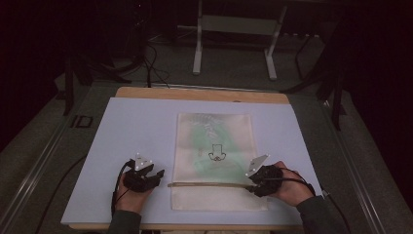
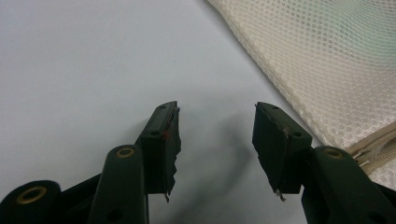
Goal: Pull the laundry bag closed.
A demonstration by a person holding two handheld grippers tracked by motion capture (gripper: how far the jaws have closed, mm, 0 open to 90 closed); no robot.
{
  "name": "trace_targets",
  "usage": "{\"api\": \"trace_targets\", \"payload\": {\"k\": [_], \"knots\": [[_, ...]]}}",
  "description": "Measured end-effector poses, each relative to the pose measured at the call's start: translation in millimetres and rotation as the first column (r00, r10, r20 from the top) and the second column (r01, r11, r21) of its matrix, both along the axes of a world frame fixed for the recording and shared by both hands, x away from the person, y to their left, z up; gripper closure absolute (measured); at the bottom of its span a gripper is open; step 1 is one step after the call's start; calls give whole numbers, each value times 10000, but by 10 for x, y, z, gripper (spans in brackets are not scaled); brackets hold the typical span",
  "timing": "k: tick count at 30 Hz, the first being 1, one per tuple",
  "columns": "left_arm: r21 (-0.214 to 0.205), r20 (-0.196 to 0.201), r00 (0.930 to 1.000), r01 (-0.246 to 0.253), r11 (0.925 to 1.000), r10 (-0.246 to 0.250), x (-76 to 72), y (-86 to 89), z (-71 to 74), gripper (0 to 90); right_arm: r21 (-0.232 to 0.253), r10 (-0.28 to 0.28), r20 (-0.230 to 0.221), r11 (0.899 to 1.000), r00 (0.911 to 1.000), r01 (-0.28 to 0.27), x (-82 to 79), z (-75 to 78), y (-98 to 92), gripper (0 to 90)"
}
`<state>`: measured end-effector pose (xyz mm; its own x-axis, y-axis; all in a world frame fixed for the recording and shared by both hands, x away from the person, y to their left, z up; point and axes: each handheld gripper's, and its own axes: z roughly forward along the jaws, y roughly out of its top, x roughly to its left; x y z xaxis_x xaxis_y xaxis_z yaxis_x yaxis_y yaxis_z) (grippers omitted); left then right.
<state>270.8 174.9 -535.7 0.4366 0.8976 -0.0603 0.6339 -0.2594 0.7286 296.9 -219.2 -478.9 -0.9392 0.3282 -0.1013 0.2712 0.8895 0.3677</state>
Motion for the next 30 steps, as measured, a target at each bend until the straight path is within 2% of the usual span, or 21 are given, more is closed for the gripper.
{"api": "trace_targets", "payload": {"k": [14,21,30], "knots": [[0,9,10000,56,10000,-56,-3,-2,6,502,-90,506,-149,9987,9986,-507,18,-11,214,576],[-13,43,10000,67,10000,-67,-7,-1,10,502,-4,790,-396,9969,9961,-791,22,-14,307,567],[24,47,10000,67,10000,-68,-7,-6,10,502,67,1037,-290,9946,9942,-1036,25,19,399,574]]}}
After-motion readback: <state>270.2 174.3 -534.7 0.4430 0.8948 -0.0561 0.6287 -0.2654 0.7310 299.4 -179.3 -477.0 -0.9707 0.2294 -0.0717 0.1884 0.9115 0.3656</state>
